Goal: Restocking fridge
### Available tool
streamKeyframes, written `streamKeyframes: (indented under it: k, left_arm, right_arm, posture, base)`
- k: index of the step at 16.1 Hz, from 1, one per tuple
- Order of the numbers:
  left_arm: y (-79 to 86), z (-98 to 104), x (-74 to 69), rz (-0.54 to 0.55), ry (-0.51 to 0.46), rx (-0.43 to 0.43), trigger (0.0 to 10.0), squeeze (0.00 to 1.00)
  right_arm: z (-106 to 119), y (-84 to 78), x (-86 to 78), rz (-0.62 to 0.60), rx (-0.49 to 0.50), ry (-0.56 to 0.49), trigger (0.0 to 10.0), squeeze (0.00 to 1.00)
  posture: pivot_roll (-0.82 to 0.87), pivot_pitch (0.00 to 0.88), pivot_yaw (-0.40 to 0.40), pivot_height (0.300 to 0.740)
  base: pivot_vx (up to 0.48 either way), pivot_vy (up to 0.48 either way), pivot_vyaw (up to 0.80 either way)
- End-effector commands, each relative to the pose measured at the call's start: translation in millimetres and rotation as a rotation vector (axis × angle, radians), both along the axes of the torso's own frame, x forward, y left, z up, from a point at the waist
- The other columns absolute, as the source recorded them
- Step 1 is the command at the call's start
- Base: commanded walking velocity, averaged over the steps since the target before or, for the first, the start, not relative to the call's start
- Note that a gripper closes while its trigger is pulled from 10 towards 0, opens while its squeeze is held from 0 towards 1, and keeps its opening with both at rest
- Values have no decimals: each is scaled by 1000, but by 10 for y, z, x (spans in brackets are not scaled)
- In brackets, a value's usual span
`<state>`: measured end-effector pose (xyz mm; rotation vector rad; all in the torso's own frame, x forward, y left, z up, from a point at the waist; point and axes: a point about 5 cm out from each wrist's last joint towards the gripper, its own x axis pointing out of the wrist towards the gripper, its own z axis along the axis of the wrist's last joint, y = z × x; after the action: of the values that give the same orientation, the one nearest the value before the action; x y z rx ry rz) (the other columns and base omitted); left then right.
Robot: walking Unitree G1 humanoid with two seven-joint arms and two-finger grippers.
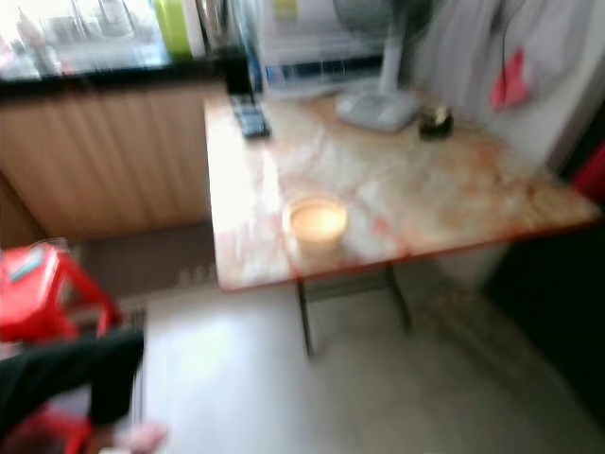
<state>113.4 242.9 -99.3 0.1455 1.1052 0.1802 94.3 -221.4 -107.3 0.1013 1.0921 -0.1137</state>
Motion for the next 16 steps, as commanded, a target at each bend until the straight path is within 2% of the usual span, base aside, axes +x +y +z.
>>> streamKeyframes:
  k: [1,3,16]
  left_arm:
    - [-26,4,38,-16,-4,-2,10000,0]
    - [-27,10,59,-18,-8,-4,10000,0]
    - [8,38,133,-54,0,5,10000,0]
  right_arm:
    - [-4,-4,-12,-1,1,10,10000,0]
    - [-7,1,-13,10,2,18,10000,0]
    - [-20,44,-18,34,-1,39,10000,0]
  posture:
    - [90,0,-33,740]
    - [91,0,-32,740]
    - [81,0,-12,740]
  base:
    - [0,0,0]
    - [0,0,-306]
    - [0,0,-800]
